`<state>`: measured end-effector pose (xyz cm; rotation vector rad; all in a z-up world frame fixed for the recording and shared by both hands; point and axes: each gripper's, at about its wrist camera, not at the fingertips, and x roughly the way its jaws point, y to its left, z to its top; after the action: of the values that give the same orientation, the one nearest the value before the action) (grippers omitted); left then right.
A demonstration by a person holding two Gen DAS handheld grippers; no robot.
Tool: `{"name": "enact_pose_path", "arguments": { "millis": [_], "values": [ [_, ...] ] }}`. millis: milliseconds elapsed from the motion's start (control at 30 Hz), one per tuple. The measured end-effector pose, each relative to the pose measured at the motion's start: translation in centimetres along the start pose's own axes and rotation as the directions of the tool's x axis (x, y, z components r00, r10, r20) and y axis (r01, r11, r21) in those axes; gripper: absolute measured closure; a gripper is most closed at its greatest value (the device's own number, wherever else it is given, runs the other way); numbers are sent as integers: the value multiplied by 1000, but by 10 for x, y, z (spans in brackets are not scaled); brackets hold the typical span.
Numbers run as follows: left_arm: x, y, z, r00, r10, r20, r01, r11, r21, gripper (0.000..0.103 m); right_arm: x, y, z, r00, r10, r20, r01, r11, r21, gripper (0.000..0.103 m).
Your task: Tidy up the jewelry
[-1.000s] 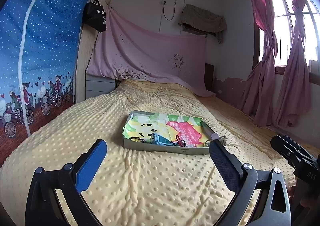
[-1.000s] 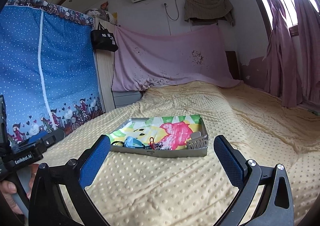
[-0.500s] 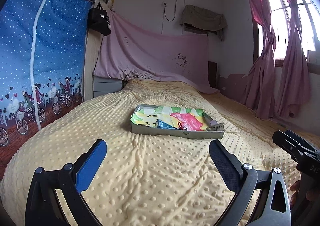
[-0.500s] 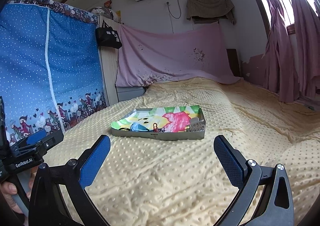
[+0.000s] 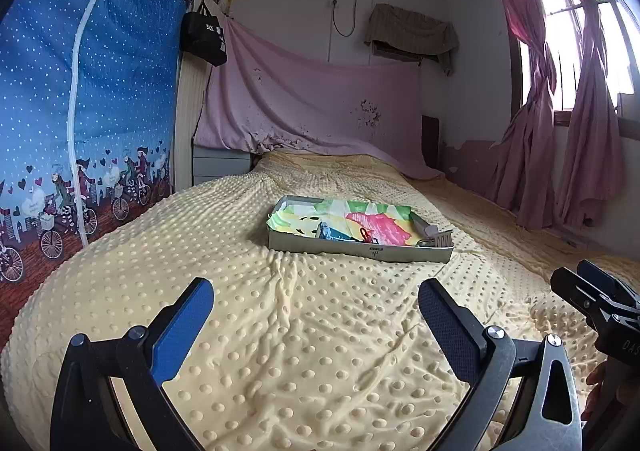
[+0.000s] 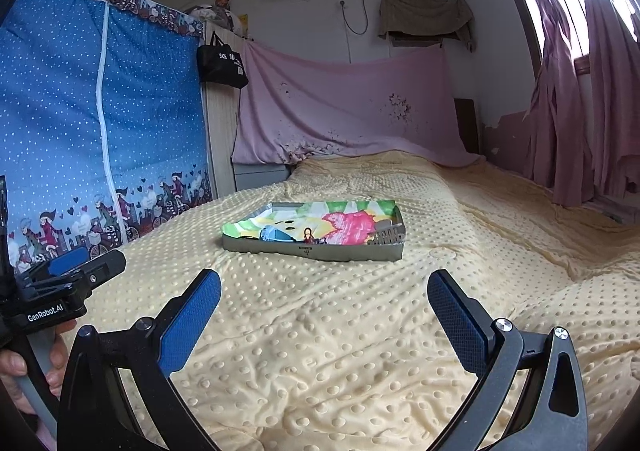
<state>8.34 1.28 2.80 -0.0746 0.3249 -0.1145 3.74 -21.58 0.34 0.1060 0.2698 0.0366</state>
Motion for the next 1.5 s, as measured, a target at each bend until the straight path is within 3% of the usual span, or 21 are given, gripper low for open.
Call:
{"name": "enact_pose_path", "arguments": {
  "millis": [1500],
  "values": [
    [2, -1, -3, 1000, 22, -6, -22, 1000, 4, 0, 6, -2, -3, 1000, -10, -11, 10, 1000, 12, 1]
  ]
}}
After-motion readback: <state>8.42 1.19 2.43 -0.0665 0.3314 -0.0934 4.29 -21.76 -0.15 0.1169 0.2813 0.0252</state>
